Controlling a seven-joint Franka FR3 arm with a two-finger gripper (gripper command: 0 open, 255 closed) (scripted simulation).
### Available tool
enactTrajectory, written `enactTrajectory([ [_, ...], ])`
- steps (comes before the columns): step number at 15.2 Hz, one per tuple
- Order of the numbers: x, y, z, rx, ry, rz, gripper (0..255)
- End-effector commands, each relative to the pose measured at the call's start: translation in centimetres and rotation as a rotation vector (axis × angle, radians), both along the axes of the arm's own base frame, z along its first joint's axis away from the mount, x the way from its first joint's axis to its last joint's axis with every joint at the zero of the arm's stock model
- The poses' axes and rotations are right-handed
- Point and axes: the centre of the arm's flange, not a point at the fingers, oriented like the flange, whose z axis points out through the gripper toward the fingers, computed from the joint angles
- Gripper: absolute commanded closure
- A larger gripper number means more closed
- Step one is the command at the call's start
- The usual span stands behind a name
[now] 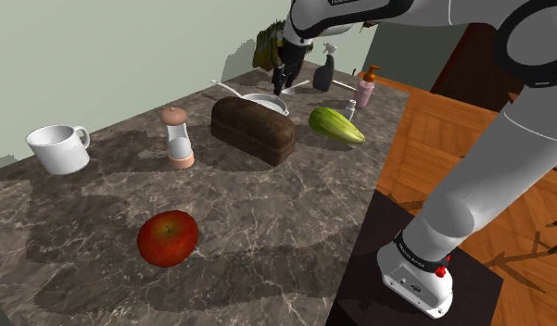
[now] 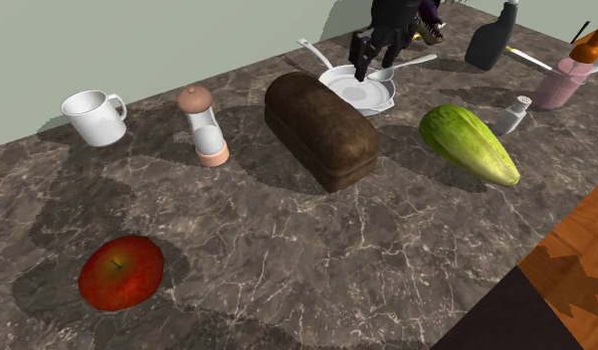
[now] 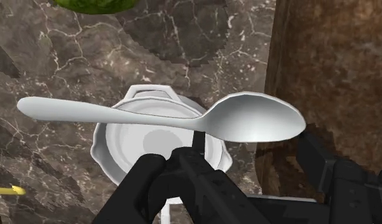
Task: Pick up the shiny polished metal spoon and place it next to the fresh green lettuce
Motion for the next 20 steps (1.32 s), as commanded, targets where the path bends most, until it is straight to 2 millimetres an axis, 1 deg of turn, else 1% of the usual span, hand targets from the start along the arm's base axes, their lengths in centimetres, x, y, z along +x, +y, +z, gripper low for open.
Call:
enactTrajectory([
  [1,0.4,-2.5,-0.1,0.000,0.000,0.002,255],
  [20,4.7,-27.2,0.0,0.000,0.000,0.002,255],
])
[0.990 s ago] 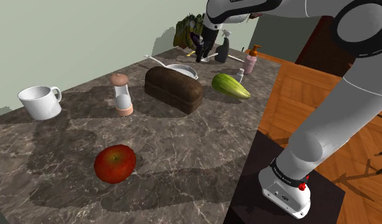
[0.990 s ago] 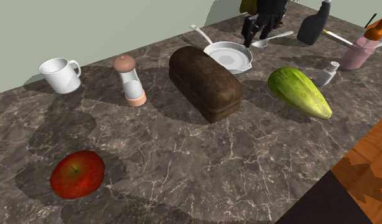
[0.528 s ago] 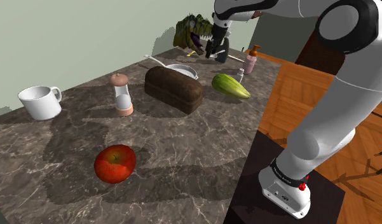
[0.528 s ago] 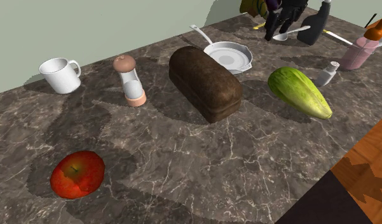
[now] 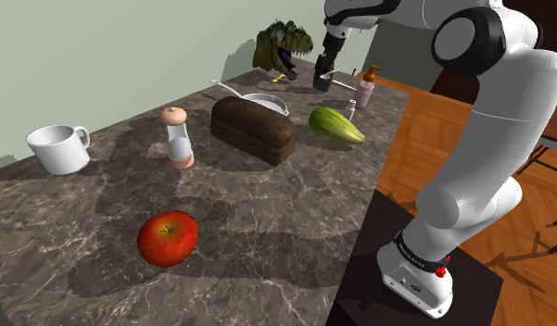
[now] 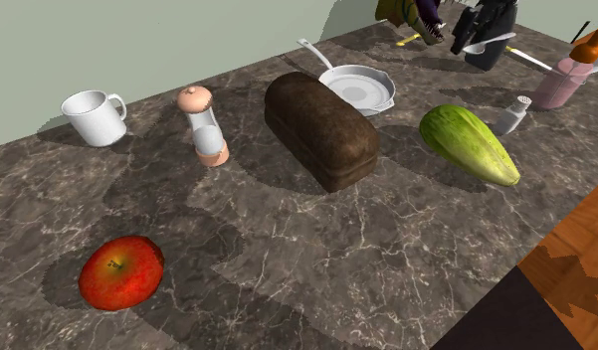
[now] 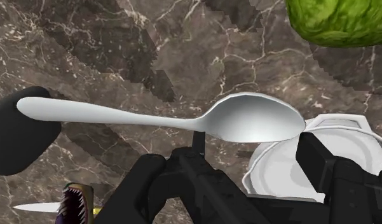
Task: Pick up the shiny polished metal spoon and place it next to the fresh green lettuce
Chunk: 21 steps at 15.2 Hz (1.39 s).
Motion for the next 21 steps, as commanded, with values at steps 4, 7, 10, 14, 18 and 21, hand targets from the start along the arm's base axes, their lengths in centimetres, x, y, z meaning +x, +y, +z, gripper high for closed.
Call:
enactTrajectory([
  [4,0.4,-3.1,-0.8,0.000,0.000,0.001,255],
  [7,0.4,-3.1,-2.4,0.000,0.000,0.001,255],
  [10,0.4,-3.1,-4.0,0.000,0.000,0.001,255],
  [14,0.4,-3.1,-6.1,0.000,0.000,0.001,255],
  [18,0.4,-3.1,-8.2,0.000,0.000,0.001,255],
  [21,0.4,-3.1,-9.8,0.000,0.000,0.001,255],
])
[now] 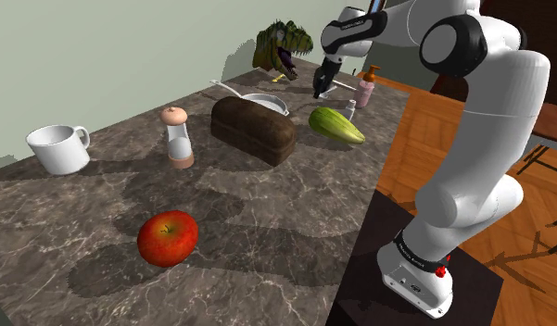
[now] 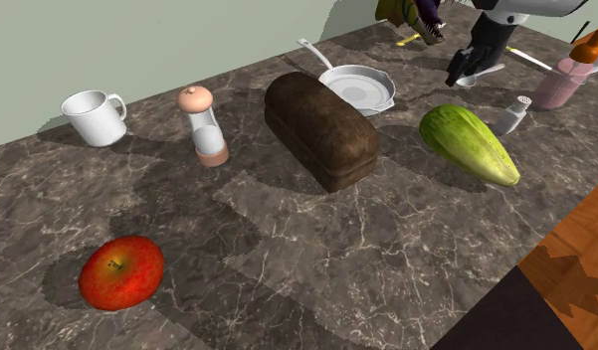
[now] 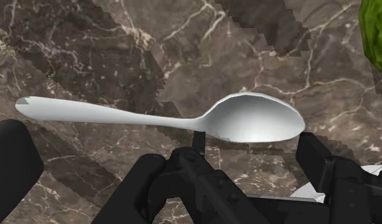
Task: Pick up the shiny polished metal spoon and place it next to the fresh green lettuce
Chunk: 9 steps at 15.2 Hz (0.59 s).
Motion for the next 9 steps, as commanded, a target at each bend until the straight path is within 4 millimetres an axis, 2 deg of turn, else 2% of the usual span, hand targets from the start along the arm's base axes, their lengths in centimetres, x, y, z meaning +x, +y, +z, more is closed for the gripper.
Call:
enactTrajectory([
  [1,0.1,0.0,-1.2,0.000,0.000,0.000,255],
  [9,0.1,0.0,-5.4,0.000,0.000,0.000,255],
])
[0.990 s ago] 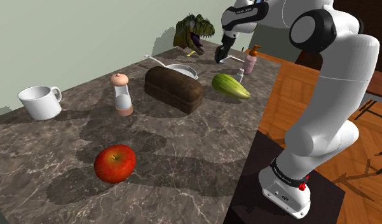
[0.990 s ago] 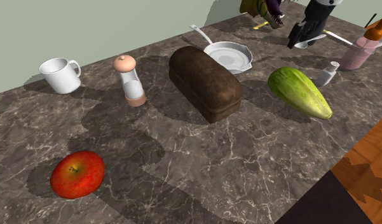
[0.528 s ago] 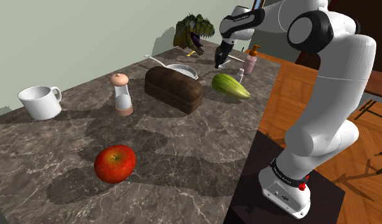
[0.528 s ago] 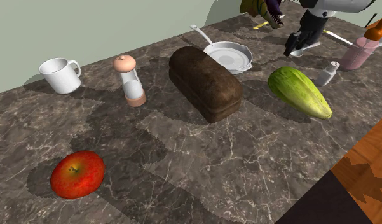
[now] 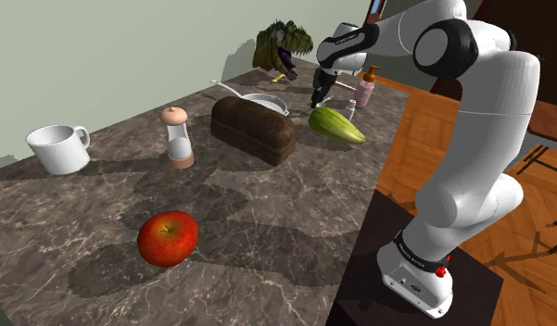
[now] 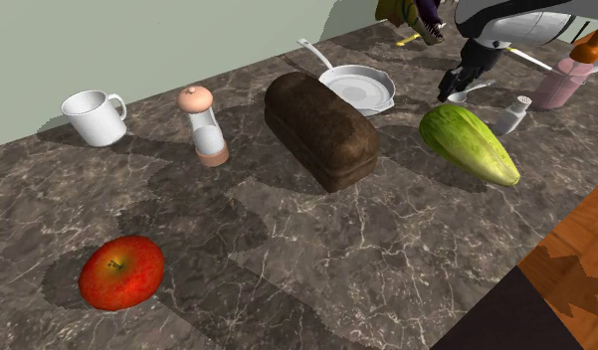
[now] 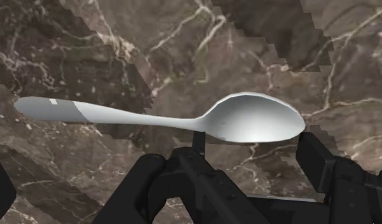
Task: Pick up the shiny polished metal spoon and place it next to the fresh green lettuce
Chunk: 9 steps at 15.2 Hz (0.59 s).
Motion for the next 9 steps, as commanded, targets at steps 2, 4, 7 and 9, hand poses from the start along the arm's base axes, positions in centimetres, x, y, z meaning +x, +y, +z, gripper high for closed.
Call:
enactTrajectory([
  [2,-0.1,0.0,-1.5,0.000,0.000,0.000,255],
  [4,-0.1,0.0,-2.3,0.000,0.000,0.000,255],
  [7,-0.1,0.0,-2.3,0.000,0.000,0.000,255],
  [9,-0.1,0.0,-2.3,0.000,0.000,0.000,255],
])
